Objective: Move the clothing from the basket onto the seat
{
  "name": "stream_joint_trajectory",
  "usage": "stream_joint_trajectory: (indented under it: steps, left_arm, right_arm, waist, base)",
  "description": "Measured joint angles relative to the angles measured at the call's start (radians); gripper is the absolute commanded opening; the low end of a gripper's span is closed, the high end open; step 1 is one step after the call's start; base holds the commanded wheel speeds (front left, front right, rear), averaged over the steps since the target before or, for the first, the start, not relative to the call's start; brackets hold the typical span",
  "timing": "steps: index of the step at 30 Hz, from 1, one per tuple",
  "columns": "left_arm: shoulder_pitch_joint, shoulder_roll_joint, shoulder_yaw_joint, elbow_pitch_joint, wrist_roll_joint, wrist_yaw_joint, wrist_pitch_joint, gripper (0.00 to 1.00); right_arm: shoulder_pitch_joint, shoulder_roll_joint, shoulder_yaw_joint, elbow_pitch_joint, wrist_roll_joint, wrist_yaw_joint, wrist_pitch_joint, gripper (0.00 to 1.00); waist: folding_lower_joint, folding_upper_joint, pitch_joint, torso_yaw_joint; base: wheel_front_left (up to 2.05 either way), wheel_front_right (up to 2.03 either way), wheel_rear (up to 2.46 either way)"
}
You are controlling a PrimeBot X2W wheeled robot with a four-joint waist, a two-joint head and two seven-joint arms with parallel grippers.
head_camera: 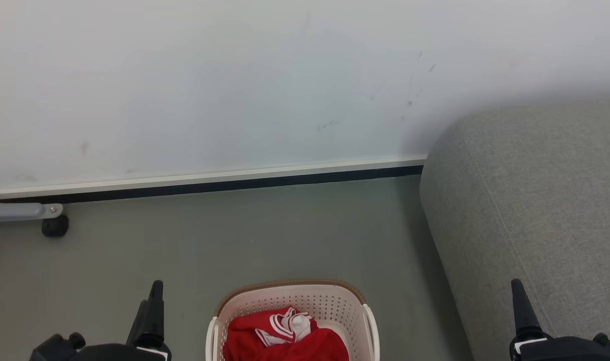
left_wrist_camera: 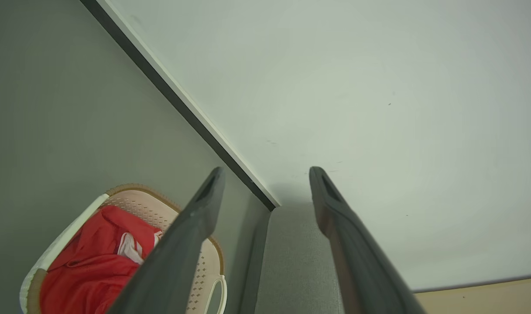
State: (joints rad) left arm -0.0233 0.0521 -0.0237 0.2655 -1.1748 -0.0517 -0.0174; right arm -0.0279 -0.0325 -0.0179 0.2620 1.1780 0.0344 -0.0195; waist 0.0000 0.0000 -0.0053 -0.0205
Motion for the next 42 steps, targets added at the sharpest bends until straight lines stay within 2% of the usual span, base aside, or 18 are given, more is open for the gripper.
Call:
stream_joint_trajectory:
  steps: [12, 21, 31, 42]
  left_arm:
    - [0.001, 0.042, -0.026, -0.030, 0.218, 0.035, -0.047, 1.00]
    - [0.011, 0.053, -0.050, -0.050, 0.370, 0.057, -0.077, 1.00]
    - [0.014, 0.071, -0.057, -0.062, 0.511, 0.080, -0.114, 1.00]
    - [0.034, 0.074, -0.070, -0.072, 0.637, 0.096, -0.153, 1.00]
  right_arm:
    - [0.017, -0.012, 0.048, -0.014, -0.196, -0.027, -0.044, 1.00]
    - [0.019, -0.018, 0.090, -0.014, -0.328, -0.047, -0.075, 1.00]
    - [0.019, -0.023, 0.122, -0.023, -0.469, -0.070, -0.111, 1.00]
    - [0.021, -0.031, 0.154, -0.031, -0.609, -0.080, -0.150, 1.00]
  waist:
    - [0.0000, 0.0000, 0.002, -0.014]
    - [0.0000, 0.0000, 0.003, -0.023]
    - [0.0000, 0.0000, 0.005, -0.034]
    - [0.0000, 0.0000, 0.004, -0.044]
  base:
    - [0.00, 0.00, 0.00]
    - [0.00, 0.00, 0.00]
    - [0.00, 0.00, 0.00]
    - [0.00, 0.00, 0.00]
